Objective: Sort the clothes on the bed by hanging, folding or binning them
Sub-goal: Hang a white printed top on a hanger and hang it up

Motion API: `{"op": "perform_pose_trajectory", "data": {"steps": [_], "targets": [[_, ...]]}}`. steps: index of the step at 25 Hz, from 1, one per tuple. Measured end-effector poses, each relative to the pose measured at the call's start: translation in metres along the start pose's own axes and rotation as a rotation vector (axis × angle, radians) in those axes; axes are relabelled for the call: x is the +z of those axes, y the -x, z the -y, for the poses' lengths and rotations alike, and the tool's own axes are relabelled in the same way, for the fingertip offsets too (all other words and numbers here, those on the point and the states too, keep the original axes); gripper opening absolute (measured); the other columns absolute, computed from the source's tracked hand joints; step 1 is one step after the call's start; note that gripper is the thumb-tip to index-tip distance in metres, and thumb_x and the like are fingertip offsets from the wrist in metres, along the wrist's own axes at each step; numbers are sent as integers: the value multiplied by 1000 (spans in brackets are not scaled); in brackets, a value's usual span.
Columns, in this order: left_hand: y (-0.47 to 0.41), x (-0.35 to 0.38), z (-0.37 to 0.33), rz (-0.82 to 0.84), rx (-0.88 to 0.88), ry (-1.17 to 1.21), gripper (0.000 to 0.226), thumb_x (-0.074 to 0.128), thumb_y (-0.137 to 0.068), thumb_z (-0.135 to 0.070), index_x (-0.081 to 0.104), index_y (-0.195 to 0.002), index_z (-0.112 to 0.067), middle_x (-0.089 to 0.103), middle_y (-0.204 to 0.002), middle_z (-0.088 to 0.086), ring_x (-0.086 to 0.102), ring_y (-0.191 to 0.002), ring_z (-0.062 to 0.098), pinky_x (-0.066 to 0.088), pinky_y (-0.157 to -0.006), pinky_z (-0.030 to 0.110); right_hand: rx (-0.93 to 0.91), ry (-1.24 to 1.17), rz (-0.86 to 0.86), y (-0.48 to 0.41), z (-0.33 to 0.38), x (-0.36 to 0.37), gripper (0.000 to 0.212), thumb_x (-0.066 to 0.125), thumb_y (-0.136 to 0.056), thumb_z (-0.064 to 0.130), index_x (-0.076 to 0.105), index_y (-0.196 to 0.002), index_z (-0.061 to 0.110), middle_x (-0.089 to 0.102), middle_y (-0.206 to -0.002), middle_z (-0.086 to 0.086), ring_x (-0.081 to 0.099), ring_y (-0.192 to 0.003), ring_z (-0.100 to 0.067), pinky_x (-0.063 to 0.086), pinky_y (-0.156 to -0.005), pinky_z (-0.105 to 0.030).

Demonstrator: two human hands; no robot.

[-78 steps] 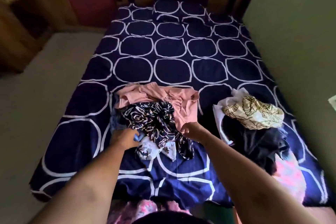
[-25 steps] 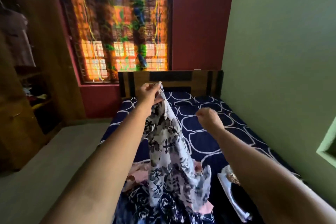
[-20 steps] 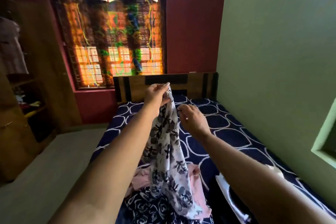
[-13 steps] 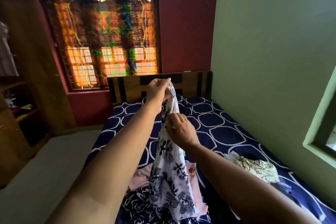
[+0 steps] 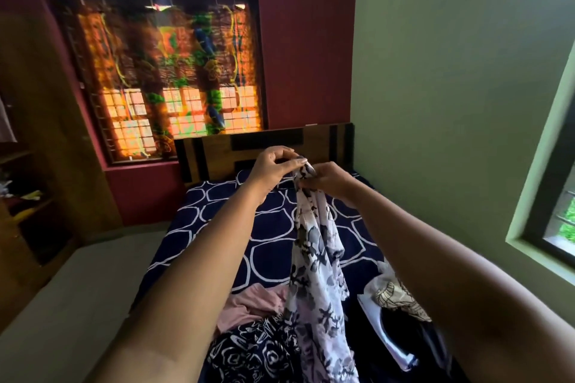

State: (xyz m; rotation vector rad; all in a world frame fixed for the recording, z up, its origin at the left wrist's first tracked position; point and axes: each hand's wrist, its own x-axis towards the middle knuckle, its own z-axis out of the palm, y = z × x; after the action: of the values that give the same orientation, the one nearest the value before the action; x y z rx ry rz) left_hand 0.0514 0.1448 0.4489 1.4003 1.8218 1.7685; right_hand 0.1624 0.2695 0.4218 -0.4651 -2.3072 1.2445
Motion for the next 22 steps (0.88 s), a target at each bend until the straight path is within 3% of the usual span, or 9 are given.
{"op": "perform_pose_trajectory", "data": {"steps": [4, 8, 11, 14, 16, 18, 19, 20, 22], "targets": [[24, -14, 36, 65, -214, 114, 58, 65, -76, -63, 55, -122, -29, 59, -120, -10, 55, -109, 6, 45, -91, 29, -34, -44, -41, 2, 10, -6, 24, 70, -84, 12, 63, -96, -8, 61, -81, -10, 56, -73, -17, 47, -69, -30], [59, -24, 92, 396, -467, 0, 97, 64, -48, -86, 48, -131, -39, 54, -128, -18, 45, -127, 12, 32, -106, 47, -78, -105, 32, 10, 30, -22, 8, 62, -90, 7, 65, -94, 12, 67, -86, -4, 66, -77, -14, 54, -71, -26], [71, -15, 113, 442, -601, 13, 91, 47, -61, -90, 44, -135, -38, 53, -127, -16, 42, -128, 13, 28, -106, 48, -60, -166, 113, 15, 41, -36, 11, 59, -91, 5, 64, -94, 15, 68, -86, -2, 68, -77, -13, 54, -68, -26], [76, 6, 109, 419, -697, 47, 71, 9, -92, -70, 55, -120, -23, 58, -85, -3, 52, -77, 5, 39, -78, 25, -66, -306, 106, 24, 47, -47, 15, 56, -91, 2, 64, -95, 13, 69, -83, -2, 68, -73, -13, 55, -65, -26], [81, 17, 107, 449, -724, 17, 66, 12, -94, -63, 58, -106, -17, 52, -73, 6, 43, -57, 5, 41, -58, 17, -69, -351, 81, 31, 48, -55, 17, 53, -92, 1, 64, -95, 13, 70, -79, -1, 67, -68, -11, 55, -62, -24], [87, 24, 112, 460, -769, -84, 72, 30, -93, -67, 59, -117, -6, 61, -100, 26, 56, -78, 17, 43, -83, 20, -78, -356, 65, 36, 47, -64, 17, 53, -92, 1, 65, -95, 13, 69, -78, 0, 66, -65, -9, 55, -62, -23], [89, 27, 116, 507, -805, -138, 68, 39, -90, -65, 60, -119, -7, 63, -112, 22, 60, -98, 24, 40, -99, 29, -86, -343, 58, 39, 48, -67, 18, 53, -92, 1, 66, -96, 13, 69, -80, -1, 66, -67, -10, 56, -65, -24], [94, 30, 114, 565, -811, -187, 57, 44, -91, -59, 62, -113, -10, 64, -116, 15, 58, -111, 26, 38, -102, 34, -92, -319, 43, 40, 47, -71, 18, 54, -92, 1, 66, -98, 13, 70, -82, -1, 66, -70, -10, 56, -67, -25], [99, 38, 114, 618, -903, -194, 40, 51, -92, -50, 66, -96, -13, 69, -103, 7, 62, -102, 23, 46, -94, 32, -93, -274, 17, 44, 47, -75, 19, 55, -92, 1, 66, -100, 13, 72, -80, 3, 67, -71, -9, 55, -68, -23]]}}
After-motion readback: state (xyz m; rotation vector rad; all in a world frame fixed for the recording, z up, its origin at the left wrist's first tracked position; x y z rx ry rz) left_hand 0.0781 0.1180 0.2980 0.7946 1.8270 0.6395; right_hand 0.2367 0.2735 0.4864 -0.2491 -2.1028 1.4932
